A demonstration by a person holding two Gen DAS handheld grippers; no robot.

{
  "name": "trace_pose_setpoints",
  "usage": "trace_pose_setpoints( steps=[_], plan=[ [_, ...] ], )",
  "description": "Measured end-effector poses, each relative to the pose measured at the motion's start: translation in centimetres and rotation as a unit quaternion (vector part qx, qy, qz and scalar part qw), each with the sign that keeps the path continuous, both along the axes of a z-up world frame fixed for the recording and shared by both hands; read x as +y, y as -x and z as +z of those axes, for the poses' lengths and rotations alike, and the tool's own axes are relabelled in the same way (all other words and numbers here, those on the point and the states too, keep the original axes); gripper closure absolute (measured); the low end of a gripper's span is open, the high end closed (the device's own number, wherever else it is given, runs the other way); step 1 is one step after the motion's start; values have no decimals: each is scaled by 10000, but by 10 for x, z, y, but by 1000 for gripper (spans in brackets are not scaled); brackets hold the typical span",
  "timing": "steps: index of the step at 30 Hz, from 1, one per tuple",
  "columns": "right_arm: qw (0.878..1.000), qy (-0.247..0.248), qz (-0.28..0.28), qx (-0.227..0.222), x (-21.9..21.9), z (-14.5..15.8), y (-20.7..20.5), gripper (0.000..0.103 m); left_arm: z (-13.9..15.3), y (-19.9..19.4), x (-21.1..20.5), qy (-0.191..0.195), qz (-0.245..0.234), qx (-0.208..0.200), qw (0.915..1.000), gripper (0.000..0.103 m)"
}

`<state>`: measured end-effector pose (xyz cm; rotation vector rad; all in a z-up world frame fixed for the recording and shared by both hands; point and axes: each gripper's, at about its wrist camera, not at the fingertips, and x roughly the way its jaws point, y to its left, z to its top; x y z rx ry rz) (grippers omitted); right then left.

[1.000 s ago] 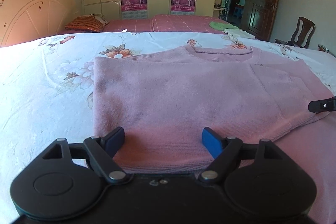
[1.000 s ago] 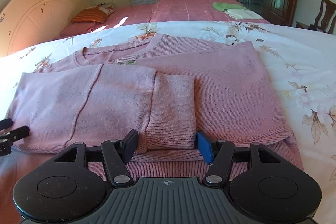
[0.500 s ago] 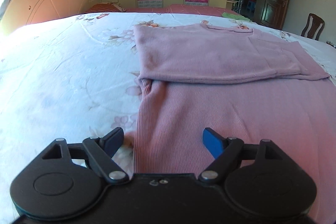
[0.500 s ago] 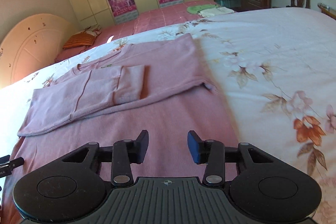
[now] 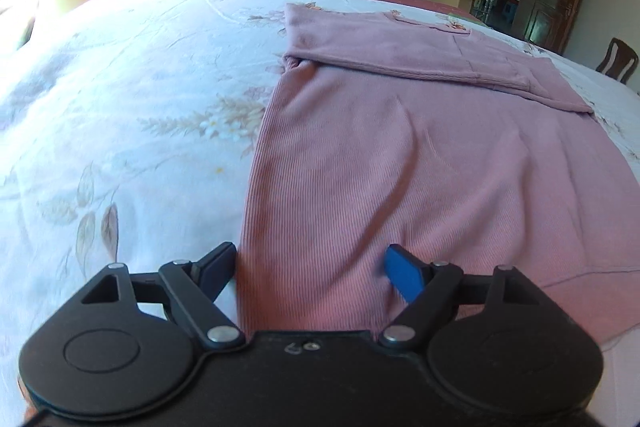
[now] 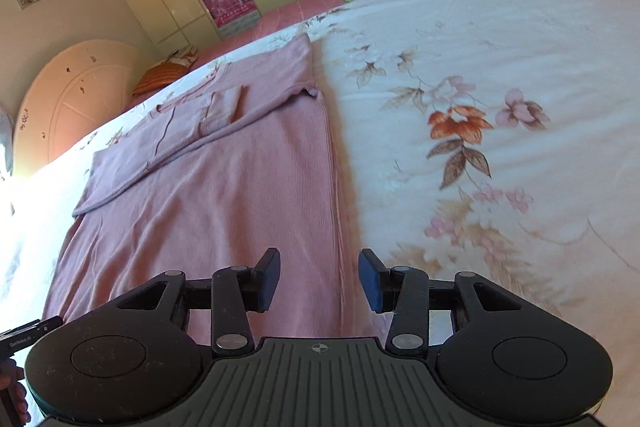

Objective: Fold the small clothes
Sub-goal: 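Grasp one side edge of the sweater with both grippers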

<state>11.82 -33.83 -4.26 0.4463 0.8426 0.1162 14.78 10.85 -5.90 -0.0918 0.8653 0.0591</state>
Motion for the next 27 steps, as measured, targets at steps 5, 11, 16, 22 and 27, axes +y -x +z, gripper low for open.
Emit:
trace_pose_setpoints(
  steps=[5, 11, 16, 22, 27],
  plan=[
    [9966, -751, 4, 350, -22, -25, 36, 59, 4, 41, 25, 1007, 486, -62, 9937, 24],
    [9839, -1738, 96, 408, -39, -36, 46, 59, 2, 64, 46, 2211, 731, -67, 9725, 27],
    [9771, -2079, 213, 408, -35, -41, 36, 59, -4, 52, 47, 2517, 561, -55, 9661, 27],
    [9709, -2345, 268, 410, -36, -48, 22, 59, -15, 26, 55, 2965, 739, -305, 9517, 40],
    [9693, -2402, 317, 415, -36, -50, 15, 59, -23, 16, 58, 3411, 572, -238, 9380, 44]
  ],
)
